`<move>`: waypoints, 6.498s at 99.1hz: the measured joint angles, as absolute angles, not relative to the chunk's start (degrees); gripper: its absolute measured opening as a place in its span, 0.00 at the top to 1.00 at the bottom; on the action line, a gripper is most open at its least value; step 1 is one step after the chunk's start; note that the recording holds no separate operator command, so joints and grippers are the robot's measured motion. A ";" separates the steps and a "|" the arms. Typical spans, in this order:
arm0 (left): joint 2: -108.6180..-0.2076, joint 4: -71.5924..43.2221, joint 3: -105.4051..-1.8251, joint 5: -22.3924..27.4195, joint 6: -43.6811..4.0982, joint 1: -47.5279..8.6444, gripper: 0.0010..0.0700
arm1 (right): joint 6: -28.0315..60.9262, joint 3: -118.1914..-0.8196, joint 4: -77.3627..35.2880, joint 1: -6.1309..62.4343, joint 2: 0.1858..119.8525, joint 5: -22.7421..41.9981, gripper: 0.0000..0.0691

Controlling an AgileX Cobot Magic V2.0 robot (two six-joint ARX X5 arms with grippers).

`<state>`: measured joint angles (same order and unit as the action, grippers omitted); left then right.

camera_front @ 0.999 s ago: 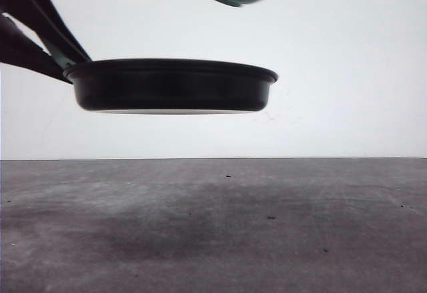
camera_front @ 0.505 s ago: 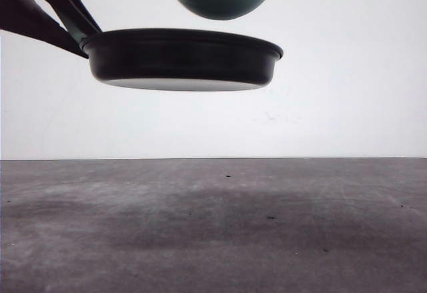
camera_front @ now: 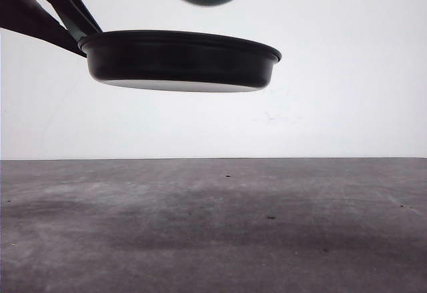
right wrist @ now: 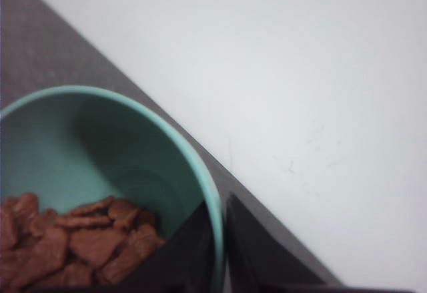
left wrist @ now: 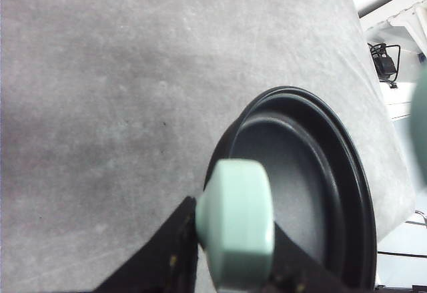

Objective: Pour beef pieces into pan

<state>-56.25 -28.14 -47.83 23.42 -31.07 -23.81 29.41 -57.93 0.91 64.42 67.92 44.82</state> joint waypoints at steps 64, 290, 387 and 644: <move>-56.27 -28.73 -48.88 22.22 -30.81 -23.81 0.93 | 61.60 -57.93 16.78 69.45 73.01 50.78 0.98; -56.75 -31.46 -52.51 19.79 -26.50 -23.00 0.93 | -15.31 -59.57 -33.17 12.40 74.56 -4.60 0.98; -58.92 -26.22 -52.51 19.84 -26.74 -22.48 0.93 | -16.82 -53.89 -31.03 13.80 81.91 -7.49 0.29; -33.41 -36.05 -47.70 -9.04 -14.68 -13.13 0.99 | 0.67 -47.33 -27.75 19.14 30.98 -0.23 0.98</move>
<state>-33.41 -36.05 -47.70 -9.04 -14.68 -13.13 0.67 -47.33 -27.75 19.14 30.98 -0.23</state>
